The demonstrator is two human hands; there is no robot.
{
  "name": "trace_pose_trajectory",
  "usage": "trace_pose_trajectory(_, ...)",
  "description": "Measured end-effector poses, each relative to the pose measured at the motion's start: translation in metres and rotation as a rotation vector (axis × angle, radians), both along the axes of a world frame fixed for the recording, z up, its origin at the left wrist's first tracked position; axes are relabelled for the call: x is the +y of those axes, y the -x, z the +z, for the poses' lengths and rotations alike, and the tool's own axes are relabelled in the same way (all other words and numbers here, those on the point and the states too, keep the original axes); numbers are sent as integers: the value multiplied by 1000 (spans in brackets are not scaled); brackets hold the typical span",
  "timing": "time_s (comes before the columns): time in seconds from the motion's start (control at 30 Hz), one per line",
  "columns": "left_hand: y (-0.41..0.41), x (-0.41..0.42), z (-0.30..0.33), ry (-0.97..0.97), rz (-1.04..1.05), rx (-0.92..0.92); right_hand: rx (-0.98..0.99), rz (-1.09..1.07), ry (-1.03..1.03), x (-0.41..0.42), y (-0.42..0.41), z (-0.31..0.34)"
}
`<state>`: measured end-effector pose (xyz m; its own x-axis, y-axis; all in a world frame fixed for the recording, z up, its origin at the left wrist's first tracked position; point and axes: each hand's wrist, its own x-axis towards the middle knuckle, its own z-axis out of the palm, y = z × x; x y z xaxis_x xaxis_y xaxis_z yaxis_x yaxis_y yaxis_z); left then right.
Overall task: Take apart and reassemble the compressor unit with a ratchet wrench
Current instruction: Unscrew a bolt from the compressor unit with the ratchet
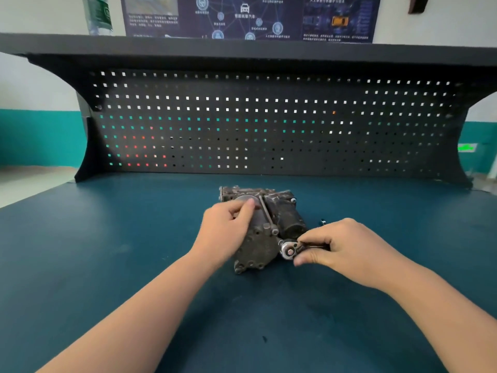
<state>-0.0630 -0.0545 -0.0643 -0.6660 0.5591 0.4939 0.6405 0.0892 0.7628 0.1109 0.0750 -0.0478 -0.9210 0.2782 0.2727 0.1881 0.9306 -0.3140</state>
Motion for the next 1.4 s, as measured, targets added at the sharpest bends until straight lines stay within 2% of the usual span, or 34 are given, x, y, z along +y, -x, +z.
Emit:
trace_pose_trajectory(0.07,-12,-8,7,-118,191,79,-5,17,30,1,-3,1)
trace_pose_trajectory(0.13,-27,-18,13,-209,243,76,-14,41,62,3,-5,1)
trace_pose_trajectory(0.17,-35,-22,14,-168,245,47,-18,47,73,3,-6,2)
trace_pose_trajectory(0.23,-51,-22,8,38,143,-167,-23,41,87,5,-6,1)
trace_pose_trajectory(0.3,-65,-18,4,174,-92,-585,-29,35,77,5,-6,1)
trace_pose_trajectory(0.37,-71,-17,5,160,-293,-890,-43,35,47,3,-7,-1)
trace_pose_trajectory(0.43,-69,-16,4,99,-390,-968,-42,34,66,1,-7,-2)
trace_pose_trajectory(0.7,-73,-13,-4,16,-399,-933,-51,23,284,1,-4,-2)
trace_pose_trajectory(0.83,-75,-14,-5,-19,-389,-899,-27,14,331,0,-2,-1)
trace_pose_trajectory(1.4,-74,-16,-2,-76,-384,-896,-6,9,246,-4,-2,-1)
